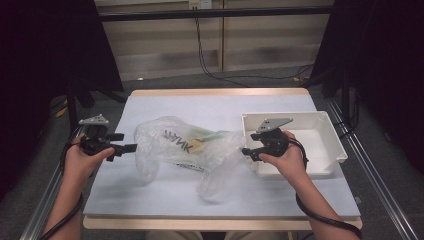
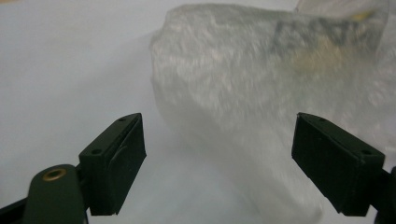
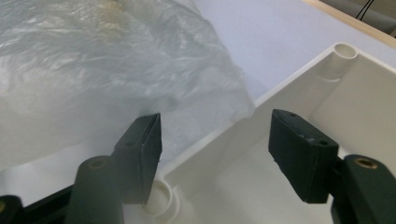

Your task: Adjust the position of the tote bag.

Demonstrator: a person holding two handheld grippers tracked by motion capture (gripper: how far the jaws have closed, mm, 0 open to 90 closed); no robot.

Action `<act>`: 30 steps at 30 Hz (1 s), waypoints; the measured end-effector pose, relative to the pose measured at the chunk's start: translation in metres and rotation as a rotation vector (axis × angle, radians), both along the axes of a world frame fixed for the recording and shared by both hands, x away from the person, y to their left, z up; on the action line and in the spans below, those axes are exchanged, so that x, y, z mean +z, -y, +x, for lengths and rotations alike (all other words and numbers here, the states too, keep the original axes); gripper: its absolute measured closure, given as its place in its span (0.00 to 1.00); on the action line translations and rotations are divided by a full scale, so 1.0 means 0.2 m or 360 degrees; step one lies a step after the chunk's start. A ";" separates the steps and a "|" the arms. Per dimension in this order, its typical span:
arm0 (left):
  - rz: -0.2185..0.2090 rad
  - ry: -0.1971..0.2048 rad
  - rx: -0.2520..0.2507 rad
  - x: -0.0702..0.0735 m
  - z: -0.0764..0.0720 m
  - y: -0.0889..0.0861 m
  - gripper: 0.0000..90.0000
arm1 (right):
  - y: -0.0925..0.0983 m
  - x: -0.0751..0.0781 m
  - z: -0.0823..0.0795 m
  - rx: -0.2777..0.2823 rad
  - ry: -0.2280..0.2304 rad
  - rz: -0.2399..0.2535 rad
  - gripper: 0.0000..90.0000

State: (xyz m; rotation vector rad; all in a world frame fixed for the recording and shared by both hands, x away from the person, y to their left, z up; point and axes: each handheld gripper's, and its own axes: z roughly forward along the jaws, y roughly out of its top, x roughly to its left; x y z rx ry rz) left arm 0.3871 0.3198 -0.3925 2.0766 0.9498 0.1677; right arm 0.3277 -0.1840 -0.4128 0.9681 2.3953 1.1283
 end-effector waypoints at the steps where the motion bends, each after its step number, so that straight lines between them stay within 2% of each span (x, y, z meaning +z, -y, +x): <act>1: 0.0000 0.0000 0.0000 0.00 0.00 0.00 0.19 | 0.00 0.00 0.00 0.0000 0.0000 0.0000 0.38; 4: -0.0035 -0.0022 0.0028 -0.03 0.09 0.02 0.19 | -0.01 0.00 -0.02 0.0015 -0.0003 0.0004 0.36; 6: -0.0076 -0.0077 0.0017 -0.06 0.13 0.05 0.20 | -0.01 0.00 -0.03 0.0016 -0.0002 0.0005 0.36; 8: -0.0052 -0.0099 -0.0012 -0.08 0.15 0.07 0.25 | -0.02 0.01 -0.04 0.0025 0.0004 0.0011 0.36; 9: -0.0082 -0.0118 -0.0036 -0.08 0.16 0.09 0.36 | -0.02 0.01 -0.05 0.0029 0.0011 0.0008 0.35; 10: -0.0109 -0.0125 -0.0046 -0.09 0.16 0.09 0.42 | -0.02 0.02 -0.05 0.0030 0.0016 0.0008 0.35; 11: -0.0094 -0.0127 -0.0075 -0.09 0.16 0.11 0.46 | -0.02 0.02 -0.05 0.0034 0.0016 0.0010 0.35; 12: -0.0073 -0.0129 -0.0088 -0.09 0.16 0.11 0.68 | -0.01 0.03 -0.06 0.0027 0.0024 0.0007 0.34; 13: -0.0067 -0.0134 -0.0083 -0.08 0.16 0.12 0.68 | -0.01 0.03 -0.06 0.0027 0.0024 0.0007 0.34; 14: -0.0103 -0.0155 -0.0102 -0.06 0.15 0.13 0.81 | -0.01 0.03 -0.06 0.0033 0.0024 0.0007 0.34; 16: -0.0088 -0.0188 -0.0114 -0.03 0.13 0.14 0.96 | -0.02 0.04 -0.07 0.0048 0.0032 0.0015 0.33; 17: -0.0067 -0.0224 -0.0155 0.00 0.10 0.16 0.97 | -0.03 0.04 -0.07 0.0047 0.0031 0.0021 0.33; 19: -0.0054 -0.0230 -0.0170 0.01 0.09 0.17 0.98 | -0.04 0.06 -0.08 0.0070 0.0039 0.0030 0.31; 20: -0.0039 -0.0255 -0.0178 0.02 0.07 0.18 0.98 | -0.04 0.06 -0.08 0.0070 0.0039 0.0030 0.31; 21: -0.0061 -0.0283 -0.0160 0.03 0.05 0.18 0.98 | -0.05 0.07 -0.08 0.0080 0.0049 0.0033 0.31; 25: -0.0110 -0.0331 -0.0127 0.05 0.00 0.16 0.98 | -0.09 0.11 -0.07 0.0122 0.0074 0.0050 0.28; 26: -0.0103 -0.0338 -0.0134 0.05 -0.02 0.15 0.98 | -0.10 0.12 -0.07 0.0130 0.0081 0.0050 0.28; 27: -0.0130 -0.0355 -0.0128 0.06 -0.03 0.15 0.97 | -0.11 0.13 -0.07 0.0138 0.0089 0.0049 0.27; 28: -0.0135 -0.0366 -0.0131 0.06 -0.05 0.15 0.97 | -0.11 0.14 -0.07 0.0141 0.0086 0.0050 0.26; 29: -0.0112 -0.0358 -0.0128 0.06 -0.06 0.15 0.97 | -0.12 0.14 -0.07 0.0145 0.0073 0.0052 0.26; 30: -0.0123 -0.0371 -0.0131 0.07 -0.08 0.14 0.97 | -0.11 0.14 -0.06 0.0150 0.0071 0.0052 0.26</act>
